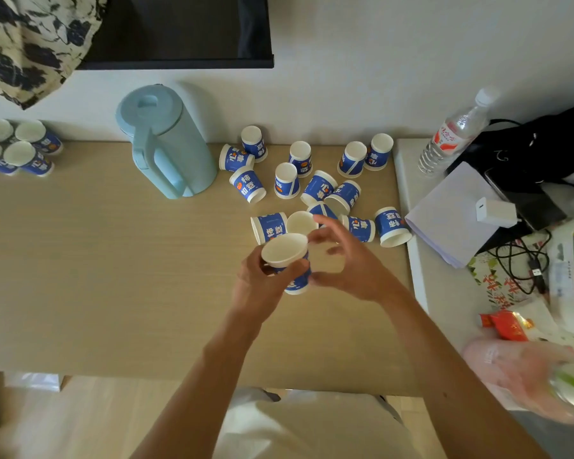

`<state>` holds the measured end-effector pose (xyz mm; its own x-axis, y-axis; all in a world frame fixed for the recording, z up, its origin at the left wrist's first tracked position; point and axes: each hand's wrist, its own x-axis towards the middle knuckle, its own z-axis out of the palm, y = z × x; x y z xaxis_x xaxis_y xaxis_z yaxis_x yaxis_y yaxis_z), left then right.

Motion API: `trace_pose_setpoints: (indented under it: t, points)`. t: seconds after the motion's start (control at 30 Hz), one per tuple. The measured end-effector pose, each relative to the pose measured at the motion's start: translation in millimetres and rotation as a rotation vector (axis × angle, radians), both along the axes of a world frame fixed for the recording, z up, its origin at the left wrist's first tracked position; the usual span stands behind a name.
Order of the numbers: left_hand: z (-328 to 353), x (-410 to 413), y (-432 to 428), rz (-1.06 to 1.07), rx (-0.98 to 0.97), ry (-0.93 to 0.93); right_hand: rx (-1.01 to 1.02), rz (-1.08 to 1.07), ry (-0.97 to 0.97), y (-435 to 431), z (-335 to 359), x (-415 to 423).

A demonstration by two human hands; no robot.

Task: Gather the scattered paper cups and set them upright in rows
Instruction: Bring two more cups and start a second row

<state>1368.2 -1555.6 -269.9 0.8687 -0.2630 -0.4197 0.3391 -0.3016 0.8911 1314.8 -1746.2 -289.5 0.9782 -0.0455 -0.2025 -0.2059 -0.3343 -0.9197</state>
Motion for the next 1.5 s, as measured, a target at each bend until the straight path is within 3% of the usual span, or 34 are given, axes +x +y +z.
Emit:
trace_pose_setpoints:
  t: [0.07,0.13,0.23,0.5,1.17,1.5]
  points:
    - [-4,3,8,0.039,0.015,0.006,-0.169,-0.061,0.055,-29,0,11]
    - [-7,4,14,0.055,0.024,0.014,-0.472,-0.13,0.123,-58,-3,31]
    - [-8,1,18,0.054,0.033,0.026,-0.917,0.006,0.307,-93,-7,64]
    - [-2,-4,26,0.075,0.005,0.05,-1.226,0.458,0.643,-133,-18,84]
    - [-12,-13,31,0.044,-0.009,0.054,-1.248,0.629,0.746,-75,-55,3]
    - [-14,-22,42,0.082,-0.01,0.071,-1.186,0.896,0.208,-33,-81,-42]
